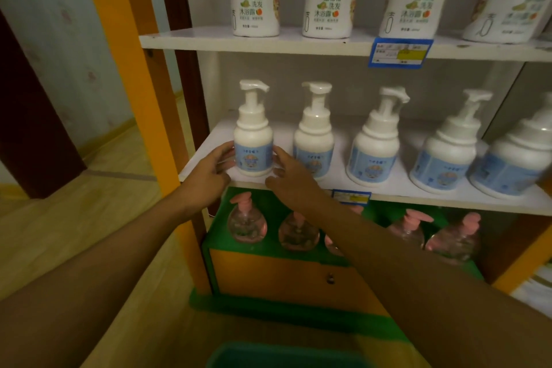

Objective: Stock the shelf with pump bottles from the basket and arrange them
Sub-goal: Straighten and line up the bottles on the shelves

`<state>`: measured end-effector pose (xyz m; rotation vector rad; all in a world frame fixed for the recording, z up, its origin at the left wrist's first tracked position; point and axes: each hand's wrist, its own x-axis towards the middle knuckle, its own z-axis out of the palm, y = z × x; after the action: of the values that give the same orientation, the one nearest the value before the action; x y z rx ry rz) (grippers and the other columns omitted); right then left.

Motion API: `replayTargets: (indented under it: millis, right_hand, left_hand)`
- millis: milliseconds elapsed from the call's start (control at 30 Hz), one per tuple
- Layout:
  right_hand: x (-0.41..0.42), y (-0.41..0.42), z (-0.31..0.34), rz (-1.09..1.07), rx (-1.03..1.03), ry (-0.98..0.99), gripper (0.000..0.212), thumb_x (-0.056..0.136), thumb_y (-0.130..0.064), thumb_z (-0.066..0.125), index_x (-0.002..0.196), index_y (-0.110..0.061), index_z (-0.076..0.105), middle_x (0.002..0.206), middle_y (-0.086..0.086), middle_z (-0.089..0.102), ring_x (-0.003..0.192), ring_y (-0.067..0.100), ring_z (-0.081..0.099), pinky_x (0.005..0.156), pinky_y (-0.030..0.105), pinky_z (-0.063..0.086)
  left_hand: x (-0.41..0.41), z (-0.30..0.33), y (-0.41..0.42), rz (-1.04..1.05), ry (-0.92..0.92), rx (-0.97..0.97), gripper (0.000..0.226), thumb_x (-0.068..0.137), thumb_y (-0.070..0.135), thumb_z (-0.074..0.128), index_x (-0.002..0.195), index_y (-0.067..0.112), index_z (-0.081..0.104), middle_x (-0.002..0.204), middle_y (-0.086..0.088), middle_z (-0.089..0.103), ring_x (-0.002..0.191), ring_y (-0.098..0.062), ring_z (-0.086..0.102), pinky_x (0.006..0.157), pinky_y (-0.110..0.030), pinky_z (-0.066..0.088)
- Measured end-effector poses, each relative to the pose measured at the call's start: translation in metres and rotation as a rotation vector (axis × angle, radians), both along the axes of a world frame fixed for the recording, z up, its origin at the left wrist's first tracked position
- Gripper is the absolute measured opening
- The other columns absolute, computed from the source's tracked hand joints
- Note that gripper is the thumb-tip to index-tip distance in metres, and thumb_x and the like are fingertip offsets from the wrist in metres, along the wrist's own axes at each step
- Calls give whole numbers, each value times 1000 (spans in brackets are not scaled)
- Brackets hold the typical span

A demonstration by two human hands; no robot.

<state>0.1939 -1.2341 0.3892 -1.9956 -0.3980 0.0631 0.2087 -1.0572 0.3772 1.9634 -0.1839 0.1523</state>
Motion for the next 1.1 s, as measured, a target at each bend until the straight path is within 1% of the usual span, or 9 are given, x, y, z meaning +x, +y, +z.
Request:
replayTargets:
  millis: [167, 267, 367, 433, 533, 633, 800, 967, 1100]
  right_hand:
    - [-26, -6, -25, -107, -7, -194, 48, 93, -15, 51, 138, -24, 39, 139, 2, 50, 119, 12, 51, 105, 35, 43]
    - [-40, -10, -67, -119, -165, -184, 37, 88, -37, 46, 122, -25, 55, 118, 1, 64, 102, 13, 60, 93, 39, 52]
    - [-34, -11, -99, -98, -222, -30, 38, 89, -27, 51, 126, -26, 52, 105, -11, 57, 103, 15, 56, 93, 35, 49]
    - [-27, -9, -110, -53, -217, 55, 43, 92, -9, 51, 134, -20, 46, 96, -22, 43, 102, 14, 51, 85, 22, 45]
    - [-15, 3, -122, -26, -176, 141, 46, 95, -10, 48, 138, -19, 37, 114, -11, 44, 106, 10, 45, 86, 20, 38]
    - [-5, 20, -132, -19, -161, 157, 47, 96, -11, 46, 140, -21, 33, 120, -5, 44, 116, 10, 44, 89, 19, 31]
    - [0, 29, -158, -42, -120, 157, 70, 88, -4, 51, 145, -34, 23, 131, -4, 48, 113, 15, 51, 89, 24, 43]
    - [-1, 24, -163, -28, -107, 144, 73, 87, -6, 53, 147, -33, 20, 138, -2, 45, 117, 15, 49, 95, 28, 45]
    - [-2, 22, -156, -9, -121, 109, 72, 87, -3, 54, 145, -30, 23, 135, 0, 47, 119, 18, 49, 99, 32, 44]
  left_hand:
    - [-31, -27, 5, 426, -328, -55, 18, 95, 11, 44, 108, 17, 55, 107, 5, 57, 99, -14, 56, 83, -33, 49]
    - [-42, -68, 8, 375, -139, -5, 20, 96, 9, 41, 94, 22, 55, 96, 7, 58, 92, -10, 58, 76, -30, 50]
    - [-37, -97, 8, 171, 215, 20, 36, 93, -3, 42, 123, 17, 48, 118, 3, 55, 111, -20, 57, 89, -39, 53]
    - [-34, -103, 1, 61, 364, -27, 55, 91, -10, 41, 140, 13, 33, 123, 6, 47, 123, -18, 46, 96, -29, 45]
    - [-26, -104, -8, -1, 363, -11, 65, 91, -10, 43, 146, 17, 21, 139, -2, 41, 125, -13, 39, 97, -22, 37]
    - [-22, -103, -15, 4, 344, -16, 63, 92, -10, 41, 145, 16, 21, 124, 8, 36, 116, -6, 35, 96, -20, 33]
    - [-22, -109, -9, -11, 338, -32, 67, 88, -19, 36, 145, 13, 21, 123, 7, 34, 127, -13, 34, 108, -30, 33]
    - [-24, -111, -13, -10, 314, -26, 68, 86, -22, 35, 144, 11, 24, 121, 7, 36, 119, -8, 35, 98, -21, 34]
    - [-24, -113, -12, -53, 305, -5, 72, 85, -21, 38, 144, 19, 22, 121, 12, 35, 120, -7, 34, 100, -24, 36]
